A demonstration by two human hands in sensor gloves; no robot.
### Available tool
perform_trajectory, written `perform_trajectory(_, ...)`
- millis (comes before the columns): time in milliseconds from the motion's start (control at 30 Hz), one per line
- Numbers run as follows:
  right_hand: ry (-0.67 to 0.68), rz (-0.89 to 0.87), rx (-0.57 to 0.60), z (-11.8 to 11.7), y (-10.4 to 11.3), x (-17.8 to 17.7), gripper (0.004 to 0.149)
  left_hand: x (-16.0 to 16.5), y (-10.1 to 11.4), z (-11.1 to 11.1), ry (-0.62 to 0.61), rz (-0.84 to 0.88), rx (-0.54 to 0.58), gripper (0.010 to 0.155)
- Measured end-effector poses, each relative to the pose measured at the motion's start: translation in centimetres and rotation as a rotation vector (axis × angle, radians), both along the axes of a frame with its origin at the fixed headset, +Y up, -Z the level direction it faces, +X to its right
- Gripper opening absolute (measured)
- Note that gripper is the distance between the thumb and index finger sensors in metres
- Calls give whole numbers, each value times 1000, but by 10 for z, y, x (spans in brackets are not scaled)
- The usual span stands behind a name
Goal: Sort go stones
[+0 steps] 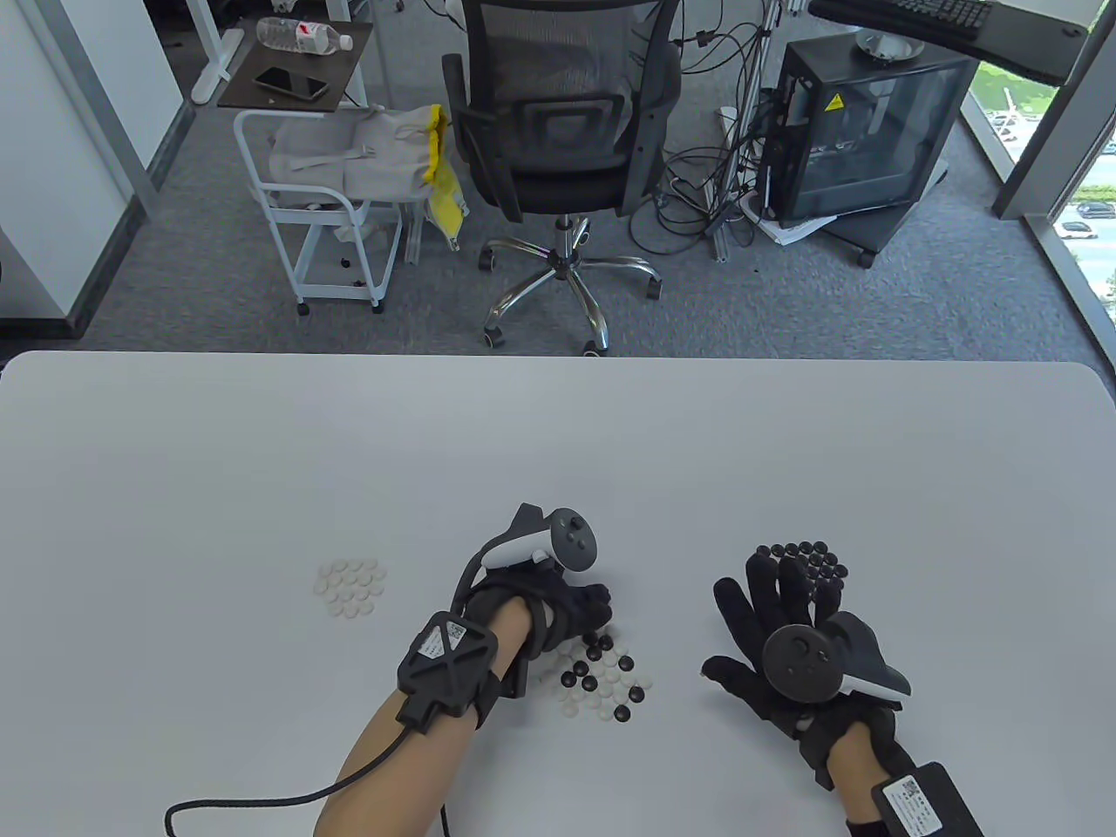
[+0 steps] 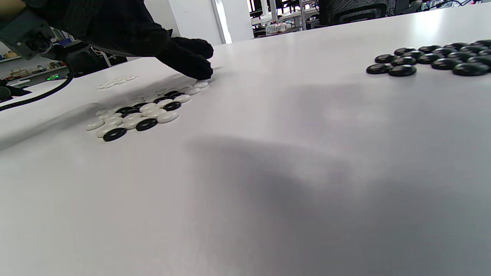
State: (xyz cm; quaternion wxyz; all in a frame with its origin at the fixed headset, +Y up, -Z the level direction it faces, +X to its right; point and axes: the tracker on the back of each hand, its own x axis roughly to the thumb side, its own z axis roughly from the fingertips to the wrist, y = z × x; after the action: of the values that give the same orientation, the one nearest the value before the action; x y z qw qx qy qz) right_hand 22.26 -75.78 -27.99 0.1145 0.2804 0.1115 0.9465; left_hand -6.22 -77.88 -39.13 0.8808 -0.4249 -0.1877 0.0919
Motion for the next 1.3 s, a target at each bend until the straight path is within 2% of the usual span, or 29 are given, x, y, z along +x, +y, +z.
perform_trajectory(133, -9, -11, 5, 1, 3, 4, 85, -32, 9, -15, 81, -85, 33, 66)
perform_trajectory(267, -10, -22, 20, 1, 7, 6, 86, -86, 18, -25, 212, -166, 23, 68)
perform_trajectory(400, -12, -17, 16, 0, 7, 7, 86, -129, 20, -25, 300, -221, 1, 67)
perform_trajectory(533, -17, -13, 10, 0, 6, 9, 86, -151, 22, -21, 333, -279, 10, 67)
perform_trajectory(633, -19, -11, 5, 0, 5, 10, 85, -158, 24, -19, 327, -340, 33, 67)
perform_trajectory(1000, -13, -13, -2, 0, 5, 6, 85, -176, 26, -14, 365, -381, 16, 68)
perform_trajectory(1167, -14, -15, -5, 0, 5, 6, 86, -167, 38, -12, 331, -389, 56, 68)
perform_trajectory(1300, -14, -15, -5, 0, 6, 5, 85, -144, 53, -6, 219, -260, 64, 67)
